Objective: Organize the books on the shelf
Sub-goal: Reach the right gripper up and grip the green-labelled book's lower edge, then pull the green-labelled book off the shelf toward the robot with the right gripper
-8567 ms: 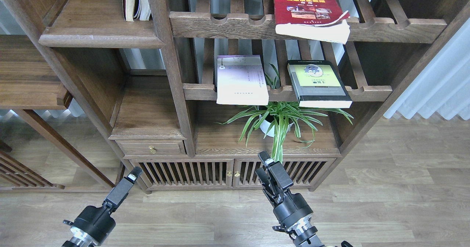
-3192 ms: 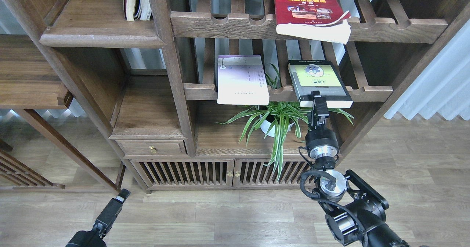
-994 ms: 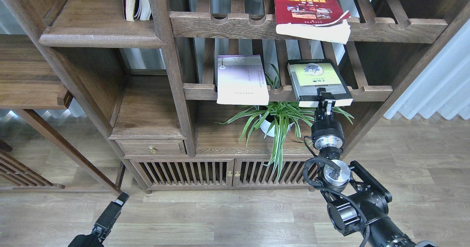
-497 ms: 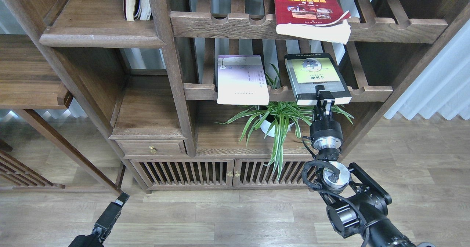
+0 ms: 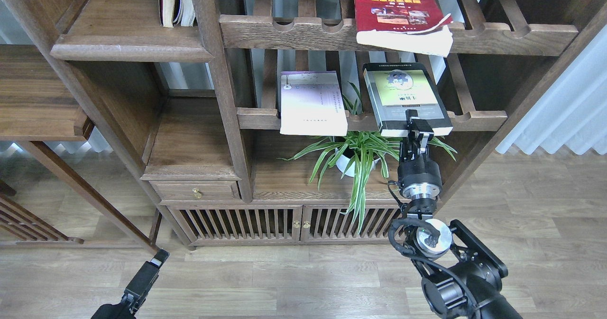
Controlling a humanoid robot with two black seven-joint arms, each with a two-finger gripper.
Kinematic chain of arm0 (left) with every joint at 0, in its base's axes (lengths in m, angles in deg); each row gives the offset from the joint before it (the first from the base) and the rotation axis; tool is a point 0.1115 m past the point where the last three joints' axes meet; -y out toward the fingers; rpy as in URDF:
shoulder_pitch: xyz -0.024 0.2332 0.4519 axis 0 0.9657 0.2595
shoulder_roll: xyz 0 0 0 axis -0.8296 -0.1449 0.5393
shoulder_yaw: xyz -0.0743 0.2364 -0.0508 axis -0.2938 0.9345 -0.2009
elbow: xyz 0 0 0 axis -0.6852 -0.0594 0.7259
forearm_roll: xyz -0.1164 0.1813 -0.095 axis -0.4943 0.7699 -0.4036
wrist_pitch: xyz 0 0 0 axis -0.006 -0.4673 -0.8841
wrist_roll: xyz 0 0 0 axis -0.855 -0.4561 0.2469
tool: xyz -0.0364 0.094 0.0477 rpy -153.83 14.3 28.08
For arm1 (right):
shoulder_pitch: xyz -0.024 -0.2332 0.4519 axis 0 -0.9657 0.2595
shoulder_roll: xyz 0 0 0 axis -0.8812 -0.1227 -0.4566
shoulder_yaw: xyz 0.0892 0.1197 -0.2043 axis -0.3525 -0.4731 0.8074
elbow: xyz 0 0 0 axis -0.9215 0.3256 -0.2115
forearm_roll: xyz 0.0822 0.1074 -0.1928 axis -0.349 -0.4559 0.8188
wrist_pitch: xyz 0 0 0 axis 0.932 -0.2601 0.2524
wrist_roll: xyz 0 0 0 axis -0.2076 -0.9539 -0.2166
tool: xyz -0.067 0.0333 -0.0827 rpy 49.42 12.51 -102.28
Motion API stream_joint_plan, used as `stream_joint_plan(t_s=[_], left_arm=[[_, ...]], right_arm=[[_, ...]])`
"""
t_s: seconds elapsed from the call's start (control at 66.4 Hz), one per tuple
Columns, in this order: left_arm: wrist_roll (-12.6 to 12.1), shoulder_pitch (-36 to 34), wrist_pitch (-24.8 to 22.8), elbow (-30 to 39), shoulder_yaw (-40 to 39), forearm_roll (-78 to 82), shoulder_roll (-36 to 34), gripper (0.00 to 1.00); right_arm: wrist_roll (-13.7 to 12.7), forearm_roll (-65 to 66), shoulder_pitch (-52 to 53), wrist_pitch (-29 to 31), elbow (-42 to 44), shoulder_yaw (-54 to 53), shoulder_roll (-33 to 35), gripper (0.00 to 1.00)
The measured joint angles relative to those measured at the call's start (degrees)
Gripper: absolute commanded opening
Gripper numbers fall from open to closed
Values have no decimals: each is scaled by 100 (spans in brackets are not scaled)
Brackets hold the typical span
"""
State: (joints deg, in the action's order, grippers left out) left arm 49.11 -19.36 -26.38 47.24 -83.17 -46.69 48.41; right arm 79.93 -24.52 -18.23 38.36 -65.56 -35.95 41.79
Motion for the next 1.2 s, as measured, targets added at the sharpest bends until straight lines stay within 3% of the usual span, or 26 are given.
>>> stream_joint_plan(t_s=[0.271, 0.527, 1.054, 1.114, 1.205], left_arm=[[8, 0, 0, 0, 0, 0, 0, 100], [17, 0, 0, -9, 2, 3, 40, 100], [-54, -22, 0, -146, 21, -115, 113, 100], [-157, -24, 0, -72, 52, -408, 66, 100], [-499, -27, 0, 116, 151, -1066, -106, 100]], right_arm=[[-14, 106, -769, 495, -1091, 421, 0, 3], [-128, 691, -1519, 883, -1508, 672, 1, 3], [-779, 1258, -2618, 891, -1552, 1173, 0, 4], [-836, 1282, -2680, 894, -1542, 1211, -1, 4], [-960, 1300, -2750, 894, -1511, 1280, 0, 4]])
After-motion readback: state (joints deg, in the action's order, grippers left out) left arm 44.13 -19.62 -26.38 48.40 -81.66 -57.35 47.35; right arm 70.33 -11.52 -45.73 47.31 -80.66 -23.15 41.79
